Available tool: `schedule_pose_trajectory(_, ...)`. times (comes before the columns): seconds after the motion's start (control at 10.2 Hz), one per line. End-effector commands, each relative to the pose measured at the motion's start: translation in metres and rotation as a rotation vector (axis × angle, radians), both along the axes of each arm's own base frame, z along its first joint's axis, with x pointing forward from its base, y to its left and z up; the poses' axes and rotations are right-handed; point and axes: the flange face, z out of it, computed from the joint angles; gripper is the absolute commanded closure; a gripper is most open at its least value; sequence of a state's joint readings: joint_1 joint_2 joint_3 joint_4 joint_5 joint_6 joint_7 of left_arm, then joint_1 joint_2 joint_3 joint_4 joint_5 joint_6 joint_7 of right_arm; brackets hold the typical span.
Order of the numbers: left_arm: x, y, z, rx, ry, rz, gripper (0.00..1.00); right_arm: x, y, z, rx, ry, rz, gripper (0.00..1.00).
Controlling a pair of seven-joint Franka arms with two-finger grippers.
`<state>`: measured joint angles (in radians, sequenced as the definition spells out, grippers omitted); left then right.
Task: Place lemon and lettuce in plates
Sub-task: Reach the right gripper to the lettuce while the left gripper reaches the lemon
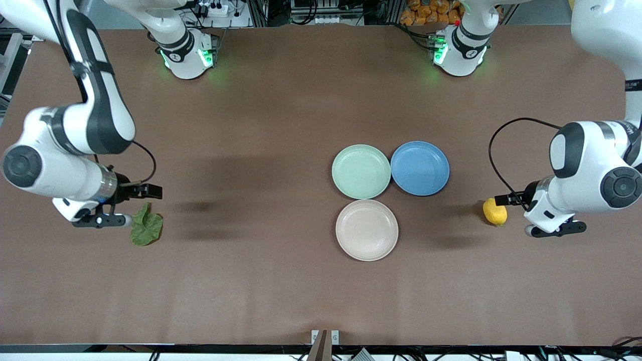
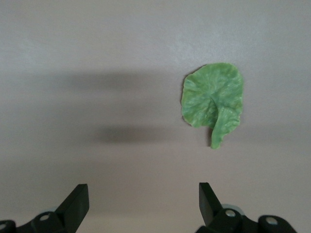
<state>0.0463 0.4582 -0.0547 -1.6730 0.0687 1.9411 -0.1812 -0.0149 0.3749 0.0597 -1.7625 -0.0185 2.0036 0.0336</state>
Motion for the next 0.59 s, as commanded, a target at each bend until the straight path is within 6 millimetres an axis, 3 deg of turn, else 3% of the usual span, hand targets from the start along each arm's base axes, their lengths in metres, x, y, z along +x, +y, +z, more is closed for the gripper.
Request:
schedule_pose_trajectory(0.0, -0.014, 0.014, -0.023, 0.004, -0.037, 0.06, 0.0, 0.0, -0.04, -0.04, -0.087, -0.025, 0.014, 0.0)
schedule_pose_trajectory(0.2, -0.016, 0.013, -0.039, 0.015, -0.054, 0.151, 0.0, -0.001, -0.062, -0.088, -0.09, -0.09, 0.008, 0.0)
schedule_pose_trajectory(0.49, -0.013, 0.011, -0.061, 0.009, -0.065, 0.222, 0.0, 0.003, -0.07, -0.123, -0.088, -0.114, 0.012, 0.04)
